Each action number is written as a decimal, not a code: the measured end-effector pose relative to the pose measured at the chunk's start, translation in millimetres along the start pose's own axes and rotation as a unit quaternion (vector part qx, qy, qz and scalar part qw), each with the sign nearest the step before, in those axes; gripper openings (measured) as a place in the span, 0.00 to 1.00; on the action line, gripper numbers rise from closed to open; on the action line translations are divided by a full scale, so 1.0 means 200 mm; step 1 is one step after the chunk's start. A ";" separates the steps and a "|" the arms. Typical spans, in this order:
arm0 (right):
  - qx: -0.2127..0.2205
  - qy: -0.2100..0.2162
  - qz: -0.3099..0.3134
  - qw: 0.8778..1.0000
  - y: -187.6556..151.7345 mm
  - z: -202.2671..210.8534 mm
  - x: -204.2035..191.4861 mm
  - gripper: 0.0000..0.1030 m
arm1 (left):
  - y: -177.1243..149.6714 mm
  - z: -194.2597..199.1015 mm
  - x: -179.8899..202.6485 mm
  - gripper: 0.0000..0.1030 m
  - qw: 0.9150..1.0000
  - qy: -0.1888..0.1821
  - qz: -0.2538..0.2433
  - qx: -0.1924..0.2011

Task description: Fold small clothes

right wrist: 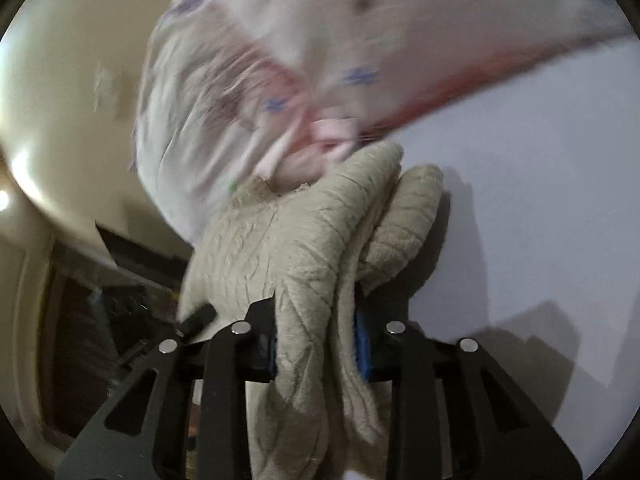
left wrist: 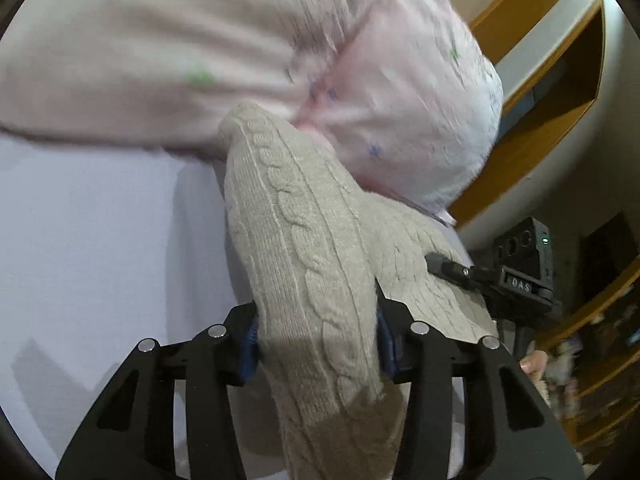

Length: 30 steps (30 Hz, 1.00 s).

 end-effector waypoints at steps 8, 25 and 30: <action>0.059 -0.273 0.110 0.954 -0.05 0.09 -0.17 0.94 | -0.03 0.32 -0.24 0.90 0.984 0.154 -0.030 0.082; -0.052 -0.350 0.205 0.913 -0.63 -0.01 -0.36 0.98 | -0.51 0.22 -0.34 0.99 0.949 0.302 -0.087 0.016; -0.070 -0.373 0.213 0.900 -0.68 -0.05 -0.35 0.98 | -0.54 0.22 -0.34 0.99 0.950 0.300 -0.085 0.026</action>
Point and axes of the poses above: each gripper's, at about its wrist camera, not at the fingertips, and z roughly against the way its jaws point, x to its right, y to its top, the point moved 7 cm from there along -z, roughly the way its jaws point, and after that the axes turned 12 degrees about z, right-handed, at the moved point
